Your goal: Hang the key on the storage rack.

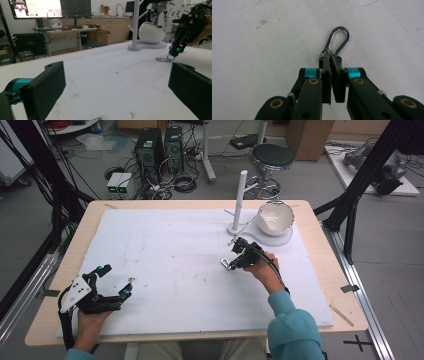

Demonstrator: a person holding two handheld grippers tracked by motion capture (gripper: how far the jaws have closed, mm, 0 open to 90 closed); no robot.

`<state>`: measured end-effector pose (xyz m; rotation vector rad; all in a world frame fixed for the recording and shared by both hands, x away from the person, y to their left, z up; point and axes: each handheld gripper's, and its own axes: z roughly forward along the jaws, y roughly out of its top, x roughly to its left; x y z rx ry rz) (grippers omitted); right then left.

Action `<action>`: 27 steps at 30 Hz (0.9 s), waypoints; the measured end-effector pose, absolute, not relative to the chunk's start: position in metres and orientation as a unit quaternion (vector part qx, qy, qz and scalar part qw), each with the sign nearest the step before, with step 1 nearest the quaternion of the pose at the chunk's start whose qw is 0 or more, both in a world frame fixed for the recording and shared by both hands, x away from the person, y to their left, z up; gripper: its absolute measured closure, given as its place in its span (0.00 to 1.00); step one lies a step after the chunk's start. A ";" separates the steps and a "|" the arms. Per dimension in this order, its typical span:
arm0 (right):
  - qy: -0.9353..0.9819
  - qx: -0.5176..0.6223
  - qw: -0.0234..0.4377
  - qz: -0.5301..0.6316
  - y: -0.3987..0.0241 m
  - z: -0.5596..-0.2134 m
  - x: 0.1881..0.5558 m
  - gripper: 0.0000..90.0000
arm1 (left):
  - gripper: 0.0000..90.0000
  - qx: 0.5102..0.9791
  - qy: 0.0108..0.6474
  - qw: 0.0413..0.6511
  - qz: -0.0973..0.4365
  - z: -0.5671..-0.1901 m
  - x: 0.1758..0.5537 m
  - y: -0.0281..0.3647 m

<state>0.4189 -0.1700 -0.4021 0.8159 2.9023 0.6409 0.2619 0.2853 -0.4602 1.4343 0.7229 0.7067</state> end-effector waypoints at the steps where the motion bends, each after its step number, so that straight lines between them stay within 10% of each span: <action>1: 0.942 0.260 0.031 0.210 -0.170 -0.402 0.419 0.98 | 0.02 0.629 0.317 0.639 0.310 -0.460 0.262 0.285; 27: 0.914 0.275 0.043 0.296 -0.190 -0.351 0.427 0.98 | 0.02 0.628 0.316 0.640 0.310 -0.460 0.262 0.285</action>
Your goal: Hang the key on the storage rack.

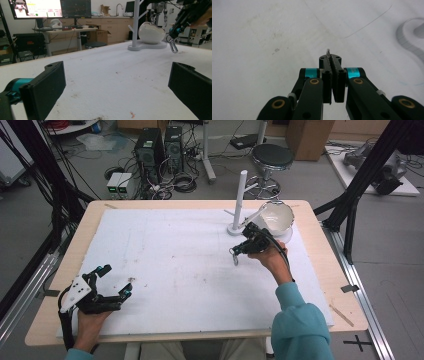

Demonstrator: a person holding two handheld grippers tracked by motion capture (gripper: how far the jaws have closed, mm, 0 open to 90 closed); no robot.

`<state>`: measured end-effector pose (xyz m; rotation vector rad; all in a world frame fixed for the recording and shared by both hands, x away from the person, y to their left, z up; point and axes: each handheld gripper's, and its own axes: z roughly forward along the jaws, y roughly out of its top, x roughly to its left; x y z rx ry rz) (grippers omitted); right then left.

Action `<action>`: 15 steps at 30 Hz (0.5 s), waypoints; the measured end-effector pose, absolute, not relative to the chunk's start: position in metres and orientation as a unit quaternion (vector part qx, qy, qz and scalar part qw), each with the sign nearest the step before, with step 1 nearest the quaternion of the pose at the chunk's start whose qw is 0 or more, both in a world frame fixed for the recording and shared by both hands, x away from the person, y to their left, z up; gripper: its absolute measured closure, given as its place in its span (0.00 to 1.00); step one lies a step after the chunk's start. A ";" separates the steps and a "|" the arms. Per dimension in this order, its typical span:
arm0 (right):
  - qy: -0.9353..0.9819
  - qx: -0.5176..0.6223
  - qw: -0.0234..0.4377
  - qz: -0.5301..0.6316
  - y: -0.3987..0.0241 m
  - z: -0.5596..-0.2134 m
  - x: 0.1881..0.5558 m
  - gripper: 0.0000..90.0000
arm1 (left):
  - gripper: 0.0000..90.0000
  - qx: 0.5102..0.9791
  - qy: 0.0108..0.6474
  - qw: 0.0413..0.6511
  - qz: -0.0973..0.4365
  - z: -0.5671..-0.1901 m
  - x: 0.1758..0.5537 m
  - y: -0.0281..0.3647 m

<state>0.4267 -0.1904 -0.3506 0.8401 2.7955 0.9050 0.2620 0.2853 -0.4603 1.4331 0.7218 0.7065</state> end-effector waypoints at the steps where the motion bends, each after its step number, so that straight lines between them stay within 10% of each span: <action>1: 0.911 0.277 0.042 0.302 -0.191 -0.347 0.427 0.98 | 0.02 0.628 0.317 0.639 0.310 -0.460 0.262 0.285; 15: 0.887 0.281 0.065 0.361 -0.203 -0.277 0.452 0.98 | 0.02 0.628 0.316 0.640 0.310 -0.460 0.262 0.285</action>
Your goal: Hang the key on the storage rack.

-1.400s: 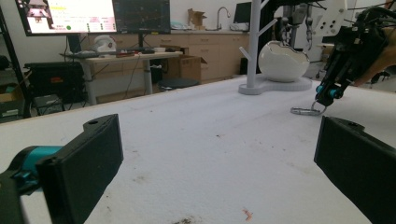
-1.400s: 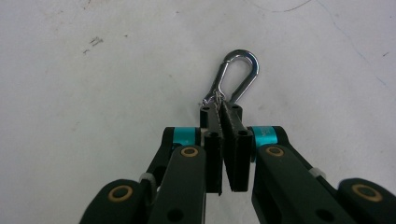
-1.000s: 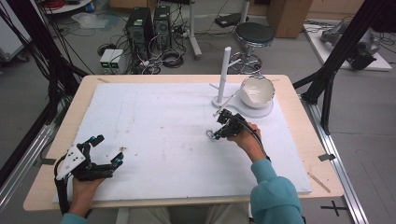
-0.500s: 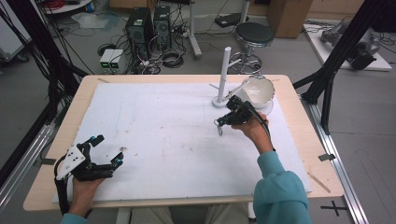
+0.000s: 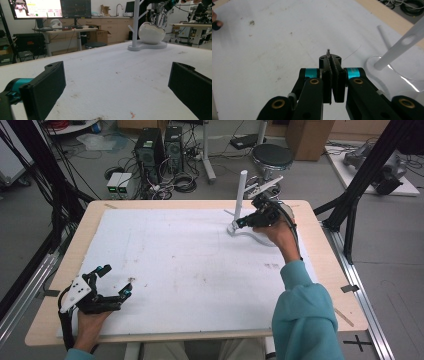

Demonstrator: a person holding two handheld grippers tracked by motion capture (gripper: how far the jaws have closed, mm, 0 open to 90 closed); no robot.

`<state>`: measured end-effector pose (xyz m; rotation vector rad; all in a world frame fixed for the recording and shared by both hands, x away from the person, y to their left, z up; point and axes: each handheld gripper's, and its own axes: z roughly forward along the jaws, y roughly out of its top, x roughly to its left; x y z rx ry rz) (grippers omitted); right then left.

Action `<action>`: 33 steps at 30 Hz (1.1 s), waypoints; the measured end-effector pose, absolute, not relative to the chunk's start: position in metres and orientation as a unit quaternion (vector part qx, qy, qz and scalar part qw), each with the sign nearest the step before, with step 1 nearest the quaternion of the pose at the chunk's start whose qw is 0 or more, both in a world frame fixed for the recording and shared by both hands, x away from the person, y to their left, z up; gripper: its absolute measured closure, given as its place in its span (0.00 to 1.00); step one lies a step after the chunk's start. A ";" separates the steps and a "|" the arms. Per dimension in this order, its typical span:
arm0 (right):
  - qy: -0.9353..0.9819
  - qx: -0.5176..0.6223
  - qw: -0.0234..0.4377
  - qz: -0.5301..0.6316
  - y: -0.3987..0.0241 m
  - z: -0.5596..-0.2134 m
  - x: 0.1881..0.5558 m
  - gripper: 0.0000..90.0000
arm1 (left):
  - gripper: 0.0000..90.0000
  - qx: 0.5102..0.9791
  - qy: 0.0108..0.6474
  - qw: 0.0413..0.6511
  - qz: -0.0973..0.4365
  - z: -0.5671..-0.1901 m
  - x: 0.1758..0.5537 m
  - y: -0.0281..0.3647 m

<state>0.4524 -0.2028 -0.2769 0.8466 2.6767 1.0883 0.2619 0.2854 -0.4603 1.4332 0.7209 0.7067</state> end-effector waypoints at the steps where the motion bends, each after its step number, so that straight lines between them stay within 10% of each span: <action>1: 0.887 0.281 0.065 0.361 -0.203 -0.277 0.452 0.98 | 0.02 0.627 0.316 0.641 0.310 -0.460 0.262 0.285; 33: 0.864 0.325 0.082 0.375 -0.216 -0.264 0.494 0.98 | 0.02 0.626 0.317 0.642 0.309 -0.460 0.262 0.285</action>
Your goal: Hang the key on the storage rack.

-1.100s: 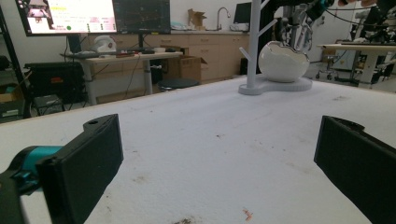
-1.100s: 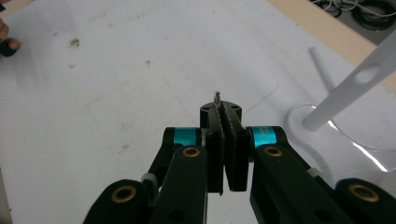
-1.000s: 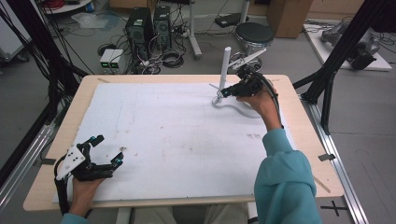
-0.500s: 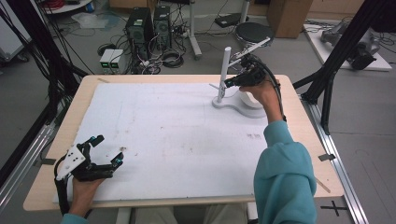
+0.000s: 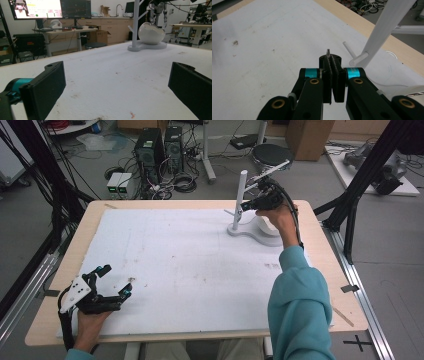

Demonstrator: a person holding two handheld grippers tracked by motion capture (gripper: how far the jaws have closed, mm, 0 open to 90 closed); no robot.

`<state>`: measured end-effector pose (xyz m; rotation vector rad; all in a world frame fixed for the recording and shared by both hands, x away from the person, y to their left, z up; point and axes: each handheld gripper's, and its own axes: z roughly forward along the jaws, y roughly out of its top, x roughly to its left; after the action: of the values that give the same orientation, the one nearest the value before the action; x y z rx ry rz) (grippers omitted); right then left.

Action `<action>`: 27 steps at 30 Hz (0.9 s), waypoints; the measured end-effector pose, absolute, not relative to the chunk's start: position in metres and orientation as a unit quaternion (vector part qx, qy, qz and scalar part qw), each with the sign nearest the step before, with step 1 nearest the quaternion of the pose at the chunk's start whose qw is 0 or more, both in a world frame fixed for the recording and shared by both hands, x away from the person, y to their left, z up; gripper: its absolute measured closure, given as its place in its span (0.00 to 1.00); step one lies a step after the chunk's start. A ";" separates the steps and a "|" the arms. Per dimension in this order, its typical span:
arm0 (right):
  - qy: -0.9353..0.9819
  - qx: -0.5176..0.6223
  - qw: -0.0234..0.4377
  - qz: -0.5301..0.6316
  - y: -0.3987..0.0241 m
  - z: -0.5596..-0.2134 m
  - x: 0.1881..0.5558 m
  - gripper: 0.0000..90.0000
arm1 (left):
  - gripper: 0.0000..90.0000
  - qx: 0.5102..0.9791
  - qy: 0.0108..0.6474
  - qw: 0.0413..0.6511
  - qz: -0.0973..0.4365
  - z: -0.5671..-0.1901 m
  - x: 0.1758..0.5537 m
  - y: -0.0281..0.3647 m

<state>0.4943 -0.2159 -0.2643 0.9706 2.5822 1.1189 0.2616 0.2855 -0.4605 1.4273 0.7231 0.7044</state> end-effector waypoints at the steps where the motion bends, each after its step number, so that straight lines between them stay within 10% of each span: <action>1: 0.864 0.328 0.079 0.374 -0.216 -0.265 0.495 0.98 | 0.02 0.626 0.317 0.642 0.309 -0.460 0.262 0.286; 27: 0.858 0.343 0.080 0.374 -0.225 -0.278 0.513 0.98 | 0.02 0.628 0.315 0.640 0.310 -0.460 0.262 0.286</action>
<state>0.5130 -0.2254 -0.2782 1.0245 2.5666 1.1175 0.2615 0.2857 -0.4604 1.4327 0.7186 0.7066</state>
